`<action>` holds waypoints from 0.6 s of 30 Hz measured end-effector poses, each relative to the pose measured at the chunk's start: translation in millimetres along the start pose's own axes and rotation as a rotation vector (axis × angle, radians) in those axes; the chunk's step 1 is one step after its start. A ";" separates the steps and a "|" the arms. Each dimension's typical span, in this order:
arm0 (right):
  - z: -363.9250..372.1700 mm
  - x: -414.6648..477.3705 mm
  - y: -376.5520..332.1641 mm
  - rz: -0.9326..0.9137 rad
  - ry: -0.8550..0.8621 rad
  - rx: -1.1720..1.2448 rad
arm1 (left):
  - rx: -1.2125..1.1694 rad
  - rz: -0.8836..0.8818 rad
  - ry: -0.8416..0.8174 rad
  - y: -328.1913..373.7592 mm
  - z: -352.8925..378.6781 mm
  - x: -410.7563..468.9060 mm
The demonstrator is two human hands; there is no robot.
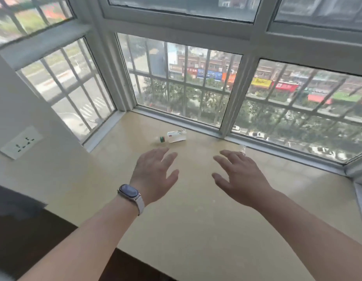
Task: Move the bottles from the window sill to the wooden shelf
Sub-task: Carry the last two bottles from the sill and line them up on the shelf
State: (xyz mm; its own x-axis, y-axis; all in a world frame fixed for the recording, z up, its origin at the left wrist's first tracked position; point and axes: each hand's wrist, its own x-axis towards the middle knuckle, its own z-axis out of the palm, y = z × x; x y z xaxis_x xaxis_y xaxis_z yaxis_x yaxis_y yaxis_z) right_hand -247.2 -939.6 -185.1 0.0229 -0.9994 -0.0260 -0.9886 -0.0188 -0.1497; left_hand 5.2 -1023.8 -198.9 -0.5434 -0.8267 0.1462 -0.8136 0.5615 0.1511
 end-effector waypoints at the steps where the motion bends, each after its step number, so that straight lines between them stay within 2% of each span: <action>1: 3.6 7.4 -6.4 0.013 -0.008 -0.012 | -0.011 0.007 -0.008 -14.0 2.6 5.3; 10: 21.0 45.9 -13.5 0.151 -0.098 -0.054 | -0.118 0.030 -0.105 -75.2 36.1 49.7; 18: 45.6 64.1 34.1 0.282 -0.119 0.010 | -0.189 0.064 -0.145 -82.8 78.4 117.8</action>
State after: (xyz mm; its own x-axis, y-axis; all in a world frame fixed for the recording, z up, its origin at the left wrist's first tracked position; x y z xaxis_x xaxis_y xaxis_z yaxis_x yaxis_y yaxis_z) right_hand -272.7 -1002.9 -236.9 -0.2341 -0.9547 -0.1837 -0.9569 0.2597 -0.1301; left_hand -7.7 -1170.6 -270.9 -0.6278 -0.7781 0.0221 -0.7306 0.5987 0.3283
